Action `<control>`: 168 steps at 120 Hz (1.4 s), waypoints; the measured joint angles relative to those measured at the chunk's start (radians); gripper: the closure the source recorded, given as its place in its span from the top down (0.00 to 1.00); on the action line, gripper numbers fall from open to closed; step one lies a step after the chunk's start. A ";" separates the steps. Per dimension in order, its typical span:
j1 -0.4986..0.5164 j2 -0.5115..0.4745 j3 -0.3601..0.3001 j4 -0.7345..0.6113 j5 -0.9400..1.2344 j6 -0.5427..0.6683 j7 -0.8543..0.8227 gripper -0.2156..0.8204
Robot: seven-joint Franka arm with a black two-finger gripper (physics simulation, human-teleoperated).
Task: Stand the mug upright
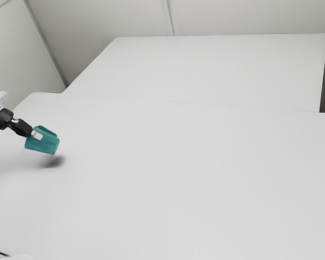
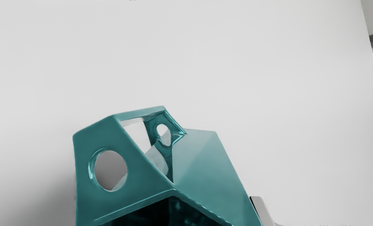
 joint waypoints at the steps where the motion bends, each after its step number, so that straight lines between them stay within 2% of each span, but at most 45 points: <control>1: -0.006 -0.009 0.000 -0.010 0.006 0.010 0.001 0.03; 23: -0.153 -0.227 -0.013 -0.280 0.154 0.272 0.007 0.03; 38: -0.176 -0.362 -0.124 -0.428 0.263 0.434 -0.007 0.03; 60: -0.177 -0.470 -0.288 -0.544 0.432 0.579 -0.111 0.03; 85: -0.202 -0.542 -0.444 -0.646 0.573 0.645 -0.308 0.03; 117: -0.168 -0.609 -0.617 -0.711 0.612 0.669 -0.553 0.03; 142: -0.171 -0.605 -0.689 -0.735 0.618 0.686 -0.697 0.03; 168: -0.174 -0.589 -0.707 -0.758 0.622 0.709 -0.810 0.03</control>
